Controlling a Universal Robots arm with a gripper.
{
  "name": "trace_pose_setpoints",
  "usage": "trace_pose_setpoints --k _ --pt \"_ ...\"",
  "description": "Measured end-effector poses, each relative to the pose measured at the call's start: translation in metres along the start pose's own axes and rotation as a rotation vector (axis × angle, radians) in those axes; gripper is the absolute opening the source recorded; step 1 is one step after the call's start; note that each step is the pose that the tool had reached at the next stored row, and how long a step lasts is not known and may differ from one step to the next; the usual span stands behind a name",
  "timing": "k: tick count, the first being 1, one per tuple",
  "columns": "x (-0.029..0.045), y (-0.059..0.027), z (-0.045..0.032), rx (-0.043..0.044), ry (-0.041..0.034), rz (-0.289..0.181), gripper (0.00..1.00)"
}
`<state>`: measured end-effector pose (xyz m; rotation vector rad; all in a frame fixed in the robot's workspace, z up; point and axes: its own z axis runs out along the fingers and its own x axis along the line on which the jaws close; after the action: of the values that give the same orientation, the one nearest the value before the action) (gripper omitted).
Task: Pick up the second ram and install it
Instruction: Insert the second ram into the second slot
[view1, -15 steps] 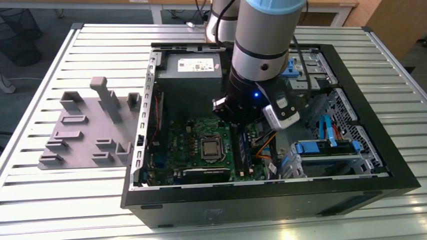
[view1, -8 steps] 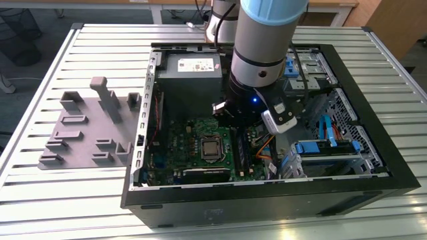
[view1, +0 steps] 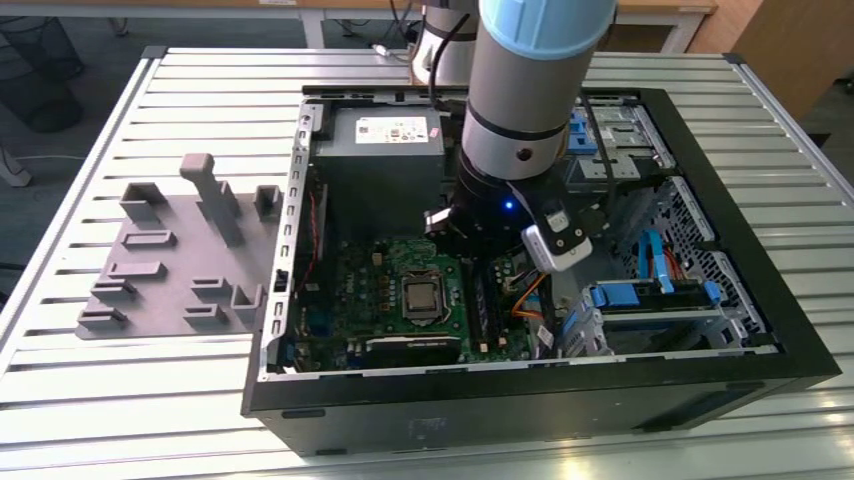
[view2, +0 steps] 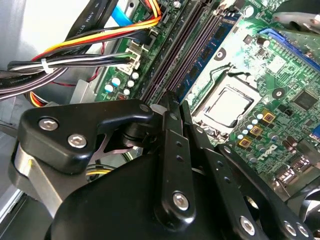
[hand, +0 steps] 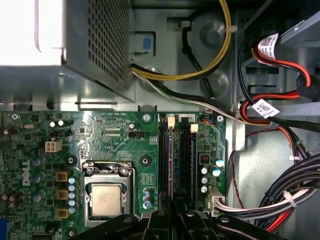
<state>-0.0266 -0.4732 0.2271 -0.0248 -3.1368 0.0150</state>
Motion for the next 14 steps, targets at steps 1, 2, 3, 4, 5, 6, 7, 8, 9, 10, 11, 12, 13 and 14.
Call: trace_pose_setpoints --k 1,2,3,4,5,6,7,8,9,10,11,12,13,14 --pt "0.0000 -0.0011 0.0001 0.0000 0.0000 0.000 0.14" --pt "0.0001 -0.0019 0.0002 0.0000 0.0001 0.000 0.14" --pt "0.0001 -0.0023 0.0005 -0.0002 0.0000 0.000 0.14" --pt "0.0001 -0.0023 0.0008 -0.0003 0.0000 0.000 0.14" --pt "0.0001 -0.0023 0.0011 -0.0003 0.0000 0.001 0.14" --pt "0.0000 -0.0024 0.0014 -0.0002 0.0001 0.002 0.14" --pt "-0.0001 -0.0024 0.0019 -0.0002 0.0001 0.005 0.14" --pt "-0.0003 -0.0023 0.0024 -0.0003 0.0001 0.007 0.14" --pt "-0.0004 -0.0023 0.0028 -0.0003 0.0001 0.009 0.14" --pt "-0.0004 -0.0023 0.0034 -0.0003 0.0001 0.010 0.14" --pt "-0.0004 -0.0023 0.0039 -0.0003 0.0001 0.011 0.14" --pt "-0.0004 -0.0023 0.0046 -0.0003 0.0001 0.011 0.14" --pt "-0.0004 -0.0023 0.0052 -0.0003 0.0001 0.011 0.14" --pt "-0.0004 -0.0023 0.0058 -0.0005 0.0001 0.011 0.14"
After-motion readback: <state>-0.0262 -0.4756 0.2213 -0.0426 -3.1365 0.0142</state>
